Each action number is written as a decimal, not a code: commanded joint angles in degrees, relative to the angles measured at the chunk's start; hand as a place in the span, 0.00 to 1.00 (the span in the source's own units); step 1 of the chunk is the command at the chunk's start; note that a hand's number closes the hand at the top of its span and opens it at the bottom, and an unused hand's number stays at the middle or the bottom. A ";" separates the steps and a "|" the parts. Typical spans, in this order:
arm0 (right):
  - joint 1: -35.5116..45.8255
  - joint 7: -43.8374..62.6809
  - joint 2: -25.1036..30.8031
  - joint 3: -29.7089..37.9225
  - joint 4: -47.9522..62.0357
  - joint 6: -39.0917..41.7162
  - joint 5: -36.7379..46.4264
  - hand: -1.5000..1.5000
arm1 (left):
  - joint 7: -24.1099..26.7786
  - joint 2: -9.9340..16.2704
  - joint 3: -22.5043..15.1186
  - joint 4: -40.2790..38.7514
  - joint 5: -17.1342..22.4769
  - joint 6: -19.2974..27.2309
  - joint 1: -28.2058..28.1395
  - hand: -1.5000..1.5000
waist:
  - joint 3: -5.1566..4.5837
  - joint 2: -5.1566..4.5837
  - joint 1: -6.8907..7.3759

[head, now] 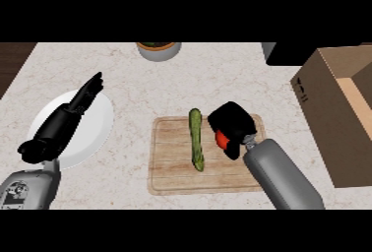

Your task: Pick the tomato from the cutting board and place it in the cardboard box

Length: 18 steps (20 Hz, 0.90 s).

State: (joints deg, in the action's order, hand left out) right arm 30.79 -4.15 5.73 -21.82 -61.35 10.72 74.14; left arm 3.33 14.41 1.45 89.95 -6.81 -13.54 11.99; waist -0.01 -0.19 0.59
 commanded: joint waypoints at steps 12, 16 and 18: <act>23.28 24.71 1.72 24.76 21.50 -17.67 -0.64 1.00 | 0.65 -0.48 -0.34 -3.37 -1.72 0.46 3.55 0.50 | 0.01 -0.54 1.24; 26.14 27.35 1.36 24.75 20.70 -19.89 0.44 1.00 | 0.79 -0.83 -0.32 0.40 -0.14 -0.72 -0.49 0.50 | 0.01 0.08 0.73; 30.38 31.19 2.90 26.81 20.87 -19.05 0.32 1.00 | 0.26 -1.61 -0.54 -0.86 -1.46 0.85 1.13 0.50 | 0.00 0.02 0.65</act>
State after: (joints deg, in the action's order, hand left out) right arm 55.99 22.17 7.82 3.46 -40.83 -7.22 73.49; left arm 3.97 13.26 0.81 88.11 -8.17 -13.17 13.89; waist 0.02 -0.46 1.46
